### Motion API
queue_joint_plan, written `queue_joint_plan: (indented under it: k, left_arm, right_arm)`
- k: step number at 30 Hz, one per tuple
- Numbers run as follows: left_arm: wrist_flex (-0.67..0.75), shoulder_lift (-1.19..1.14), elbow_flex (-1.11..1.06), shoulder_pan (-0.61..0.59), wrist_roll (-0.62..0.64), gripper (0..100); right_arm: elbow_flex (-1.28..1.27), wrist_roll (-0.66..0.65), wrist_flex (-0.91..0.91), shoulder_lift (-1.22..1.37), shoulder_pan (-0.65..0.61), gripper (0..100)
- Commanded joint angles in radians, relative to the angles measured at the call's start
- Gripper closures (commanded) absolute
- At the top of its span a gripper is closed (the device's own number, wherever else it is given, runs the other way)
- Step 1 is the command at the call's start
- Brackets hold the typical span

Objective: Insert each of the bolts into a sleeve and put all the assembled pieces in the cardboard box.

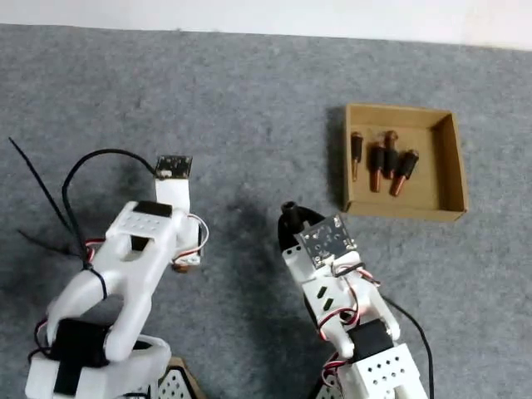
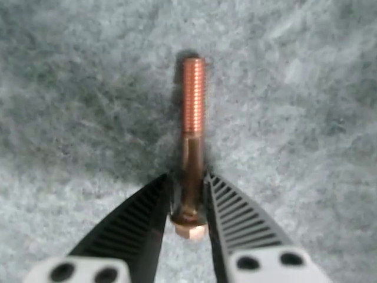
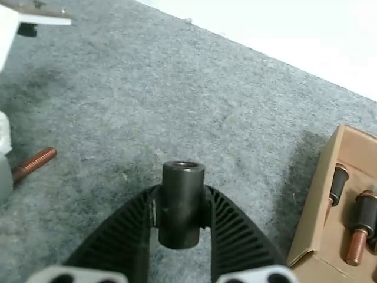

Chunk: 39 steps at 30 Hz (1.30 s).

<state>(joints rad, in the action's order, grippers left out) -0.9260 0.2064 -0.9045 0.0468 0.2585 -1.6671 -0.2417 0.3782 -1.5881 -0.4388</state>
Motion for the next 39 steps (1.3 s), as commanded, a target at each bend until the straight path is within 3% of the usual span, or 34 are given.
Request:
queue_joint_plan:
  k: [1,6,12,16,21,29,31,36,39]
  left_arm:
    - [-0.018,-0.073,0.081,-0.01,-0.025,91]
    - [-0.098,-0.157,0.17,-0.013,-0.025,91]
    - [-0.101,-0.176,0.176,-0.015,-0.025,92]
    - [-0.101,-0.176,0.176,-0.015,-0.025,100]
    - [-0.103,-0.173,0.177,-0.013,-0.028,100]
    - [-0.086,0.044,0.107,-0.013,-0.166,100]
    - [-0.058,0.117,0.062,-0.012,-0.304,100]
    - [-0.044,0.308,-0.024,-0.016,-0.941,99]
    - [-0.049,0.421,-0.059,-0.059,-1.238,99]
  right_arm:
    - [0.002,-0.012,-0.039,-0.016,0.008,99.3]
    - [0.002,-0.012,-0.039,-0.016,0.008,99.3]
    - [0.002,-0.012,-0.039,-0.016,0.008,99.3]
    - [0.002,-0.012,-0.039,-0.016,0.01,99.3]
    - [0.002,-0.012,-0.039,-0.016,0.01,99.3]
    - [0.002,-0.012,-0.039,-0.016,0.01,99.3]
    - [0.001,-0.012,-0.039,-0.016,0.01,99.3]
    - [0.001,-0.012,-0.039,-0.016,0.01,99.3]
    - [0.001,-0.012,-0.039,-0.016,0.01,99.3]
